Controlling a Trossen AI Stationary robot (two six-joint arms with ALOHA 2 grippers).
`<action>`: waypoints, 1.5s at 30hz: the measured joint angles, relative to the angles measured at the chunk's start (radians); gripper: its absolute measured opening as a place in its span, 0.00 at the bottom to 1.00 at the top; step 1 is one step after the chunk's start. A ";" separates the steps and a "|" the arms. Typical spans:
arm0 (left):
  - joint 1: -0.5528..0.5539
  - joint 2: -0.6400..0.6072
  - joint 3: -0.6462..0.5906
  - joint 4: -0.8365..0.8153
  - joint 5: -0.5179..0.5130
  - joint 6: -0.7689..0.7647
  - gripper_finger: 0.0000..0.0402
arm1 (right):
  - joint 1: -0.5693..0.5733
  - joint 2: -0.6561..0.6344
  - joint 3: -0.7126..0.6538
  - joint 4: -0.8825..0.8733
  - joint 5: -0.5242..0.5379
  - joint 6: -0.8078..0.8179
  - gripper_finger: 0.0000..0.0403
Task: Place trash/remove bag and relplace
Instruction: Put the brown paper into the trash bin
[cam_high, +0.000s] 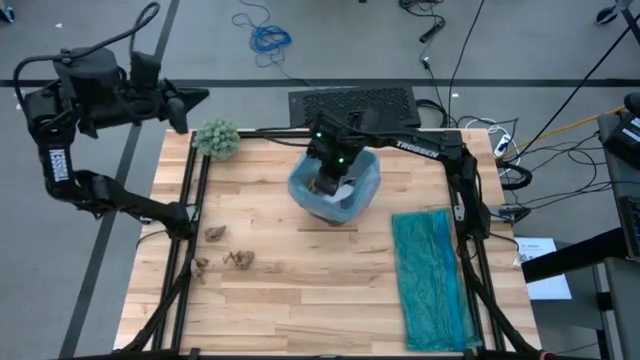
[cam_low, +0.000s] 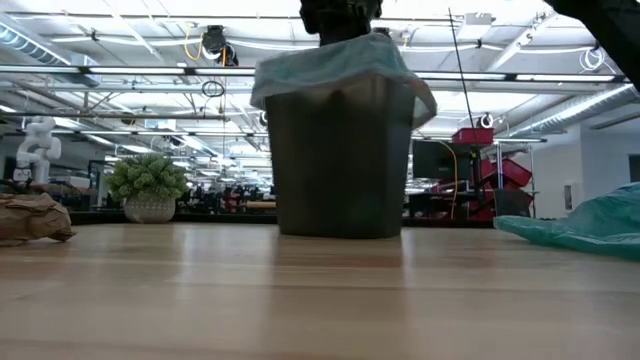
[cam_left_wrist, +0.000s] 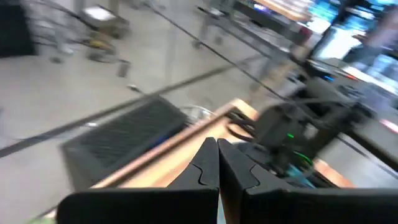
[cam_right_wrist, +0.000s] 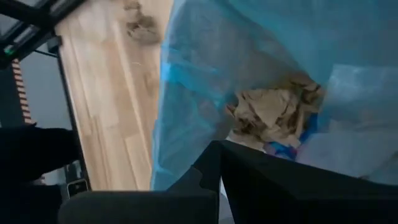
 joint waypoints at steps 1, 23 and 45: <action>0.000 0.000 0.000 -0.001 0.057 0.012 0.01 | 0.003 -0.004 0.000 0.014 0.010 0.000 0.00; -0.278 0.078 -0.457 -0.162 0.237 -0.043 0.00 | -0.110 -0.401 0.001 0.079 0.276 0.010 0.00; -0.662 0.067 -1.320 0.373 0.254 -0.675 0.00 | -0.121 -0.419 0.001 0.055 0.158 -0.113 0.00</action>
